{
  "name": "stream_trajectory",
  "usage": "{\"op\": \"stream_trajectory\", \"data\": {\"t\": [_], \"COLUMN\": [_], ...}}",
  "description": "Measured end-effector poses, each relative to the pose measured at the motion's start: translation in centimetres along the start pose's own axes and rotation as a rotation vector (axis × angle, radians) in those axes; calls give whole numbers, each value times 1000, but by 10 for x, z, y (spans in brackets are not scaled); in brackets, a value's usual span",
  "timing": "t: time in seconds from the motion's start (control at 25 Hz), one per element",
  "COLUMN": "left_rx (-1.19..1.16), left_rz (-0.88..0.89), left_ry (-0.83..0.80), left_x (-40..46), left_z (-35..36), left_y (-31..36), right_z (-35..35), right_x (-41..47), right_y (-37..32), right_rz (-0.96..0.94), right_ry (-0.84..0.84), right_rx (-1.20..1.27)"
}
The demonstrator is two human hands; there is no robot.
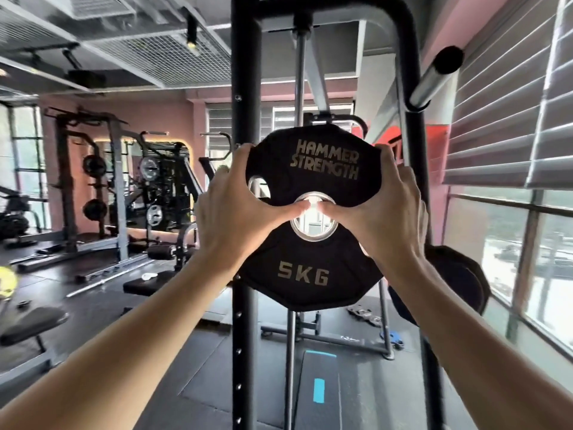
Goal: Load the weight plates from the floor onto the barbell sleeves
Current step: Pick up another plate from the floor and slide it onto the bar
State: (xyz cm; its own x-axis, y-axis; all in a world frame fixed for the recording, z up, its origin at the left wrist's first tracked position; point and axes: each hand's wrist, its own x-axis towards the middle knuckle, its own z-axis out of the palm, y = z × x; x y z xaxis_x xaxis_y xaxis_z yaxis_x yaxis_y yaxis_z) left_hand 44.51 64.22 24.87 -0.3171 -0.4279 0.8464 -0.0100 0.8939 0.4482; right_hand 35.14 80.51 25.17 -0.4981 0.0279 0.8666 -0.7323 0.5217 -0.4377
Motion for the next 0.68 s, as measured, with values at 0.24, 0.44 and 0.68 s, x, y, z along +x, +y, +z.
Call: {"op": "stream_trajectory", "data": {"t": [0.24, 0.44, 0.68], "left_rx": [46, 57, -48], "left_rz": [-64, -73, -85], "left_ry": [-31, -106, -171], "left_x": [0, 12, 17], "left_z": [-24, -28, -17], "left_y": [-67, -133, -188], "right_z": [47, 103, 141], "right_x": [-26, -46, -61], "right_y": [-37, -59, -66], "right_rz": [-4, 31, 56], "right_ry": [-104, -168, -213], "right_rx": [25, 36, 8]}}
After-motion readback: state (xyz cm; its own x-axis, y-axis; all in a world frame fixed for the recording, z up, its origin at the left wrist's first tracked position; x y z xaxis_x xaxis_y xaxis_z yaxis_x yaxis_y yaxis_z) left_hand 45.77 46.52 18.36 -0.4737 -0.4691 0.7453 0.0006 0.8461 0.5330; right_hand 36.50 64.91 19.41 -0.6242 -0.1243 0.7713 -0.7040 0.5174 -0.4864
